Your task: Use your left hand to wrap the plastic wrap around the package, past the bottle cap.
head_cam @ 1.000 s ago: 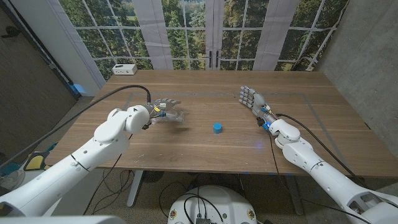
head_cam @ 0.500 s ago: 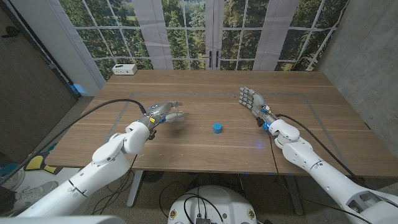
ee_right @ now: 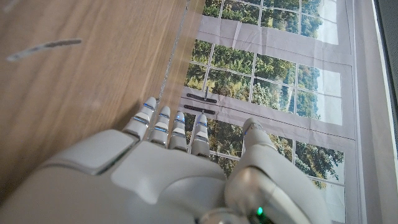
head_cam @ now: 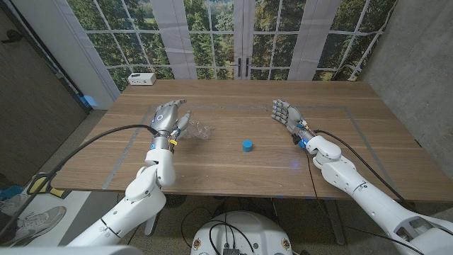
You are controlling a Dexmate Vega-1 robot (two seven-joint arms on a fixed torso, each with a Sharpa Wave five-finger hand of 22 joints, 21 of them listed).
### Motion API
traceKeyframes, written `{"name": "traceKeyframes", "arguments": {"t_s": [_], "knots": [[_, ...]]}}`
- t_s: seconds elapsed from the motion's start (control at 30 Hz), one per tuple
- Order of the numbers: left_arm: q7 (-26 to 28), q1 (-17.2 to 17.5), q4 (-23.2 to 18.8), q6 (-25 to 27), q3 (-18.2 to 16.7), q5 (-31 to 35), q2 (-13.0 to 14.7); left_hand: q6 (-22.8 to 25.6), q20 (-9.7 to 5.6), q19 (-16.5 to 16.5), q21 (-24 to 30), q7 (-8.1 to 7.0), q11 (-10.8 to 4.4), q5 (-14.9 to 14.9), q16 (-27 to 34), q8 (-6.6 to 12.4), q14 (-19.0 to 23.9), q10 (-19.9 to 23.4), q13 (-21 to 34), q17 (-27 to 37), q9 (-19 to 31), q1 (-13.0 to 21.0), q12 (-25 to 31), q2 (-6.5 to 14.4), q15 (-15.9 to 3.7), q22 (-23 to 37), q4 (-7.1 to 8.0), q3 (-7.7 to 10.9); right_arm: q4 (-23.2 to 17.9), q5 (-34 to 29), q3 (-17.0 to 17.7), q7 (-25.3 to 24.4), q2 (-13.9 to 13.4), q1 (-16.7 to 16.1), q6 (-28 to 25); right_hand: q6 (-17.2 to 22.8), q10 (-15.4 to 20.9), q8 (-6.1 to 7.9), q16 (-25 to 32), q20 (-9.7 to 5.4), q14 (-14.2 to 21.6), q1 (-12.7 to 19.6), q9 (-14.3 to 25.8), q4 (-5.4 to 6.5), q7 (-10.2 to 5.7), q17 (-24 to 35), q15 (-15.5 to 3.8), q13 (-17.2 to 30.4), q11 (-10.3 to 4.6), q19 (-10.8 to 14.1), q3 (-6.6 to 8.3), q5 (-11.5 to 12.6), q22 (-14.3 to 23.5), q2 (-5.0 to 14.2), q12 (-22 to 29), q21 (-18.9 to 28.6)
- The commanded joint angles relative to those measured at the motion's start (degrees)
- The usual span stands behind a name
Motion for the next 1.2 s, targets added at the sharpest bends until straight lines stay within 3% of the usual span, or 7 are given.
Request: {"name": "traceKeyframes", "arguments": {"t_s": [0.03,0.27,0.43,0.53,0.67,0.97,1.2], "knots": [[7.40,-3.43,2.33,21.02,8.02,12.11,-0.90,2.40,-0.52,0.82,0.55,-0.30,-0.71,-0.03,-0.36,0.55,0.84,1.37,-0.07,0.00,0.19,2.13,0.23,-0.93,-2.39,0.20,-0.65,1.40,0.28,0.08,0.07,0.30,0.05,0.14,0.17,0.56,0.50,-0.02,0.29,0.20,0.49,-0.31,0.17,0.07,0.07,0.29,0.16,0.09,-0.05,0.13,-0.05,-0.11,0.17,0.21,0.24,0.14],[8.22,-1.11,0.14,20.59,3.64,3.55,-3.29,2.39,-0.72,2.08,1.31,-0.09,-0.84,-0.64,0.04,0.07,2.12,2.23,-0.12,0.26,0.22,2.40,0.16,-2.08,-2.71,0.20,-0.21,0.48,0.17,-0.18,0.05,-0.04,-0.07,0.20,0.02,0.55,0.45,-0.03,0.30,0.17,0.54,-0.39,0.17,0.09,0.07,0.30,0.19,0.08,-0.01,0.14,-0.10,-0.12,0.17,0.18,0.20,0.14],[4.07,1.42,-4.20,15.58,-1.34,-6.68,-1.66,-1.31,-0.48,3.03,2.27,1.38,1.58,-1.68,-0.52,-2.64,3.41,1.65,-0.37,0.42,0.20,-4.17,-1.28,-6.13,-1.37,0.16,2.69,-4.06,0.47,0.11,0.09,0.49,0.24,0.29,0.50,0.55,0.48,-0.04,0.29,0.21,0.57,-0.48,0.17,0.10,0.10,0.31,0.24,0.08,0.01,0.18,-0.18,-0.15,0.17,0.08,0.20,0.14],[3.39,-0.05,-4.33,19.88,0.76,-5.88,-0.92,-4.43,1.52,2.08,1.99,2.77,2.97,-1.78,-1.86,-4.34,1.69,0.08,-0.65,0.44,0.16,-8.08,-2.76,-7.85,1.39,-0.04,3.86,-6.34,-0.05,-0.05,0.06,0.08,-0.03,0.14,0.04,0.55,0.46,-0.04,0.29,0.20,0.58,-0.51,0.17,0.10,0.10,0.31,0.24,0.08,0.05,0.17,-0.20,-0.15,0.17,0.05,0.18,0.14],[3.38,-0.39,-4.65,20.43,0.72,-7.88,0.01,-6.42,2.06,0.52,1.26,3.35,3.39,-2.01,-2.63,-5.06,0.55,-1.14,-0.79,0.44,0.11,-10.78,-3.83,-9.95,2.08,-0.27,4.24,-8.26,-0.27,-0.16,0.18,-0.19,-0.10,-0.05,0.27,0.52,0.48,-0.06,0.29,0.22,0.61,-0.53,0.17,0.09,0.08,0.31,0.24,0.08,-0.01,0.20,-0.23,-0.16,0.17,0.03,0.18,0.14],[5.70,-1.35,-2.88,19.61,-3.92,-16.54,-3.54,-5.11,2.62,0.85,1.12,4.14,5.08,-1.53,-2.39,-4.24,2.43,1.73,-1.08,0.16,0.12,-11.28,-3.59,-10.46,3.12,-0.49,3.60,-8.74,-0.52,-0.05,0.09,-0.27,-0.32,-0.08,-0.47,0.51,0.52,-0.08,0.26,0.24,0.61,-0.60,0.16,0.08,-0.01,0.32,0.26,0.08,0.11,0.24,-0.29,-0.17,0.17,0.01,0.17,0.14],[2.80,-4.51,-2.45,21.26,-1.77,-20.11,0.16,-5.21,2.79,-0.17,0.63,4.43,5.12,-1.46,-2.98,-4.41,1.97,2.42,-1.41,0.04,0.12,-11.02,-3.89,-9.83,2.38,-0.54,3.33,-8.42,-0.70,-0.19,0.18,-0.64,-0.41,-0.26,-0.38,0.59,0.54,-0.05,0.25,0.25,0.66,-0.61,0.16,0.05,0.05,0.31,0.21,0.08,0.01,0.20,-0.30,-0.16,0.17,0.02,0.15,0.12]]}}
